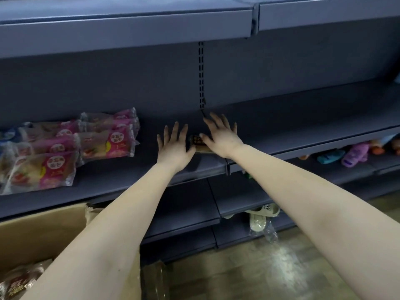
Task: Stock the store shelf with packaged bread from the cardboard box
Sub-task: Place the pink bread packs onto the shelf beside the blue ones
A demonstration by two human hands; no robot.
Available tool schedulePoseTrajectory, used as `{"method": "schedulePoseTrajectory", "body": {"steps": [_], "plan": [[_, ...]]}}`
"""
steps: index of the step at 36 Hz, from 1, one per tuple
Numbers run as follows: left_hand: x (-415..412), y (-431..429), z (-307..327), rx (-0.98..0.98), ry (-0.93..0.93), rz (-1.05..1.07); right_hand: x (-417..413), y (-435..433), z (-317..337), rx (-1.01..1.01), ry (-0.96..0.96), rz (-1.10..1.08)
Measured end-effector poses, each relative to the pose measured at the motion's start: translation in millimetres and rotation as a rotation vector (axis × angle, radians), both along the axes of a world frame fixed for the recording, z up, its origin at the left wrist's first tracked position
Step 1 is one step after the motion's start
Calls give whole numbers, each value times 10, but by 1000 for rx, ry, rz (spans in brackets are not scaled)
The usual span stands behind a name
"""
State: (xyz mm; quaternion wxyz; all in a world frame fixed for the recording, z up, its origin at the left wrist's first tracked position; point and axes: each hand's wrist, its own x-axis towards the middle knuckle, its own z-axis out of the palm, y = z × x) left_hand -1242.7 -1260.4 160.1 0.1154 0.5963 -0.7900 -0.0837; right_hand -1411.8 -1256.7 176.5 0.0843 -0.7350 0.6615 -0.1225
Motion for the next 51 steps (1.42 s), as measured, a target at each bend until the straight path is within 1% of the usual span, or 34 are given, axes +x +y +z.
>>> {"method": "schedulePoseTrajectory", "body": {"steps": [7,12,19,29,35,41,45,51], "plan": [[-234,-15,-118,72,37,-21,-128,58,-155,93,-13,3],[-298,-1,-258,77,30,-42,-180,77,-297,128,-6,2],[-259,19,-411,60,59,-38,-173,111,-476,85,-33,40],[-27,36,-490,-15,34,-34,-45,101,-580,-4,-86,133],[164,46,-476,-60,48,-13,88,58,-581,-26,-63,175],[298,33,-419,-52,35,21,206,-35,-470,-2,-35,215],[371,24,-394,-31,-7,18,261,-103,-392,-11,-4,270],[474,31,-371,-45,-26,-1,323,-166,-367,39,16,317]]}}
